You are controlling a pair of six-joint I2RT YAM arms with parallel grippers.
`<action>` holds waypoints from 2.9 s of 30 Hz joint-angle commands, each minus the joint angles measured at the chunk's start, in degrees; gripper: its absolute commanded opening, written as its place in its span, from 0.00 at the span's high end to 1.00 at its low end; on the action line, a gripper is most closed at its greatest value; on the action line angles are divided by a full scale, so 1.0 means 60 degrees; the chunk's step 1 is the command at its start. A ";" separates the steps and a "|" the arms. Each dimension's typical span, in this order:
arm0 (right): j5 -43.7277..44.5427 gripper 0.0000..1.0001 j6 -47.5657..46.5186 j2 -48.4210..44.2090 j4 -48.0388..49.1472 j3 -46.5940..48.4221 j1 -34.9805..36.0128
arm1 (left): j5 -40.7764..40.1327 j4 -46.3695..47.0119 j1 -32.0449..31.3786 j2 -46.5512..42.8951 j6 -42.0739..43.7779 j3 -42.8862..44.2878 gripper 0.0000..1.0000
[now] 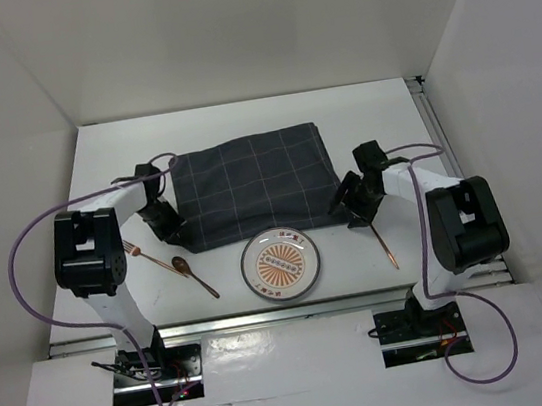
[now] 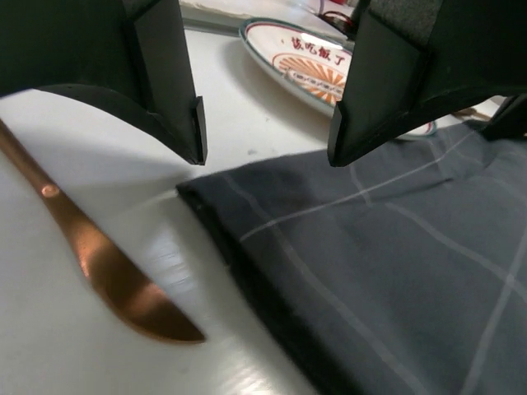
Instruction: Set the dinner table for one person
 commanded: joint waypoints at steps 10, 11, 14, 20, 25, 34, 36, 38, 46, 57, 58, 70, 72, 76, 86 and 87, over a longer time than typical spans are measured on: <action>0.0219 0.87 0.0637 0.1330 0.1121 0.0794 0.0040 | 0.0235 -0.0541 -0.0022 0.0650 0.0380 0.1995 1.00; 0.0465 1.00 0.0637 0.1447 0.1005 0.1147 0.0040 | 0.0236 -0.0733 -0.0021 0.0797 0.0482 0.2466 1.00; 0.0978 1.00 0.0170 0.2294 0.0464 0.3415 0.0040 | 0.0236 -0.1551 0.0081 0.1718 0.0775 0.5158 1.00; 0.0892 1.00 -0.0343 0.3337 -0.0007 0.8544 -0.0180 | 0.2020 -0.2961 0.0783 0.3902 0.1084 1.2177 1.00; 0.0541 1.00 -0.0491 0.2433 0.0752 0.7982 -0.0180 | 0.3457 -0.0916 0.1414 0.1875 0.0732 0.9352 1.00; 0.0454 1.00 -0.0491 -0.0308 0.1868 0.1173 0.0097 | 0.2552 -0.0911 0.1385 -0.0562 0.1553 0.3096 0.93; 0.0627 0.87 -0.0491 -0.0687 0.1490 0.0713 0.0302 | 0.2172 -0.0824 0.1385 -0.0843 0.1553 0.2342 0.70; 0.0862 0.48 -0.0680 -0.1084 0.1400 0.0376 0.0479 | 0.1834 -0.0997 0.1385 -0.0741 0.1553 0.2250 0.42; 0.1918 0.23 -0.1925 -0.0253 0.0111 0.2906 0.0566 | 0.0456 -0.1760 0.0815 0.1133 0.1465 0.5354 0.54; 0.1918 1.00 -0.1810 0.3644 -0.0227 0.5749 0.0567 | 0.0603 -0.1714 -0.0079 0.3753 0.1069 0.6555 1.00; 0.1918 1.00 -0.1809 0.4023 -0.0328 0.5852 0.0567 | 0.0500 -0.1818 -0.0080 0.3960 0.1171 0.6760 1.00; 0.1814 1.00 -0.1238 0.5404 -0.0299 0.6042 0.0172 | 0.0191 -0.2404 -0.0724 0.6246 0.1260 0.9296 1.00; 0.1932 1.00 -0.1238 0.5536 -0.0403 0.6275 0.0172 | 0.0192 -0.2405 -0.0724 0.6247 0.1260 0.9384 1.00; 0.2050 1.00 -0.1238 0.5536 -0.0694 0.6729 0.0172 | -0.0043 -0.2493 -0.0724 0.5824 0.1260 0.9194 1.00; 0.0820 0.46 -0.1792 0.2770 -0.1164 0.7086 0.0185 | -0.0716 -0.3386 -0.0724 0.4930 0.1699 1.0732 0.80; 0.0819 0.36 -0.2200 0.2085 -0.1164 0.6764 0.0186 | -0.0716 -0.3386 -0.0724 0.4813 0.1786 1.0732 0.76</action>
